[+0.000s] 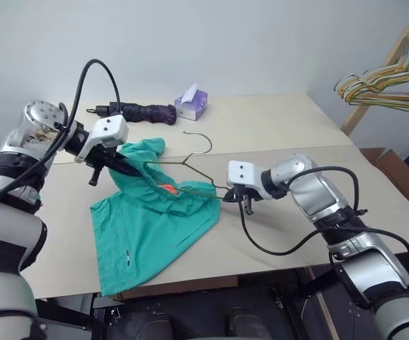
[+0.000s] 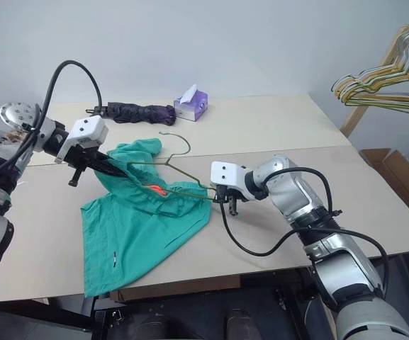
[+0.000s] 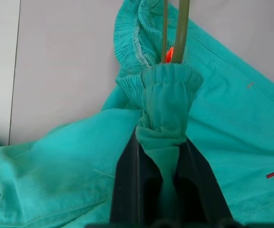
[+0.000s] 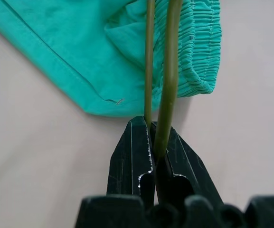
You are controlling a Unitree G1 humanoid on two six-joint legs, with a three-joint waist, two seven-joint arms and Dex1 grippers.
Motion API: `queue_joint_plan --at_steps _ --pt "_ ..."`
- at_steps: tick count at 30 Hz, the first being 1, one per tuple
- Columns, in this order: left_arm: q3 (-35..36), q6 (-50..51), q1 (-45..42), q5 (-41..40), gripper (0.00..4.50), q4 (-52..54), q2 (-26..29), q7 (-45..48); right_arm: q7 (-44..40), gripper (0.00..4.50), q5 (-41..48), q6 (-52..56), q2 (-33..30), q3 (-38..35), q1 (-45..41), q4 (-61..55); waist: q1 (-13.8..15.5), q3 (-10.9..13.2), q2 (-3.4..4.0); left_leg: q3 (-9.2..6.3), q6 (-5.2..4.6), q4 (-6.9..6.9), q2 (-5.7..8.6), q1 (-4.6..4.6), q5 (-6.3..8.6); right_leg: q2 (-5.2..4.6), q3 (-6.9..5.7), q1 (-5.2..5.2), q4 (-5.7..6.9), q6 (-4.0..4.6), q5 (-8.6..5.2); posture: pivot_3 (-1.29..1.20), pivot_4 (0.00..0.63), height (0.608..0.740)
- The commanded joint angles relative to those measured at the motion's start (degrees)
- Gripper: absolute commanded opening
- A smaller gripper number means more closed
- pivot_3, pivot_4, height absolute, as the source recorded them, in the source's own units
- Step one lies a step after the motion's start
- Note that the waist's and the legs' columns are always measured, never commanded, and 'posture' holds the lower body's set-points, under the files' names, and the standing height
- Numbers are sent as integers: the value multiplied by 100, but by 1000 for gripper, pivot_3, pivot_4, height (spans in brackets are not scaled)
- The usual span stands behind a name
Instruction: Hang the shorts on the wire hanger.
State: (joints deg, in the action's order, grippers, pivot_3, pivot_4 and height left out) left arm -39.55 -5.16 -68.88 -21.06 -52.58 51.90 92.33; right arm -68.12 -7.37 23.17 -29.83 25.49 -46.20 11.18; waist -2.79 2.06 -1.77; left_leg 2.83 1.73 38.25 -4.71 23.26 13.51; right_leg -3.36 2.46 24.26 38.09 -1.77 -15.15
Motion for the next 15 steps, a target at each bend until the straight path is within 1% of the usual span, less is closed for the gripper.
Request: queue_joint_plan --at_steps 1,2,3,5,6,7,8,10,14,15 --pt "147 -189 -170 -55 28 15 34 17 735 0 -41 -1532 169 -270 70 164 3 0 -1 0 0 0 0 0 0 0 0 0 0 0 0 -7 0 740" --pt "193 -234 -164 0 28 -7 22 17 907 0 -53 -1891 199 -322 100 277 11 -1 -1 0 0 0 0 0 0 0 -1 -1 -1 0 0 -5 0 740" --pt "278 -288 -156 73 28 -47 2 17 953 0 -23 -1844 239 -377 69 375 12 0 -1 0 0 0 0 0 0 0 -1 -2 -3 0 0 1 0 740" --pt "424 -408 -145 226 0 -129 -12 17 846 617 164 -1509 277 -518 9 406 11 0 -2 2 0 1 1 1 0 -1 0 -1 -2 0 0 4 0 740" --pt "474 -465 -135 294 0 -157 -5 17 851 812 262 -1367 293 -619 -7 347 13 0 -2 1 0 2 1 0 0 -1 0 -2 -1 0 0 4 0 740" --pt "512 -500 -127 347 0 -174 -3 17 865 1252 319 -1307 301 -685 -9 298 13 0 -2 0 0 2 0 0 0 0 0 -2 -1 0 0 4 0 740" --pt "574 -510 -119 405 0 -201 -2 17 1016 1488 329 -1221 305 -818 -41 247 13 0 -2 -1 0 2 0 0 0 0 -1 -3 -1 0 0 0 0 740" --pt "691 -553 -108 516 0 -269 -7 17 1253 2201 317 -1198 230 -1033 -85 152 14 0 -2 -1 0 3 0 1 0 0 -1 -3 -1 0 0 -5 0 740" --pt "1087 -654 -127 842 0 -517 -99 17 1537 3565 395 -717 -65 -1564 -96 -281 19 0 -1 0 0 3 0 1 0 -1 -2 -3 0 0 0 -9 0 740" --pt "1192 -662 -144 913 0 -581 -121 17 1534 3989 481 -569 -145 -1698 -54 -445 25 0 -1 0 0 3 0 0 0 -1 -2 -3 0 0 0 -14 0 740"
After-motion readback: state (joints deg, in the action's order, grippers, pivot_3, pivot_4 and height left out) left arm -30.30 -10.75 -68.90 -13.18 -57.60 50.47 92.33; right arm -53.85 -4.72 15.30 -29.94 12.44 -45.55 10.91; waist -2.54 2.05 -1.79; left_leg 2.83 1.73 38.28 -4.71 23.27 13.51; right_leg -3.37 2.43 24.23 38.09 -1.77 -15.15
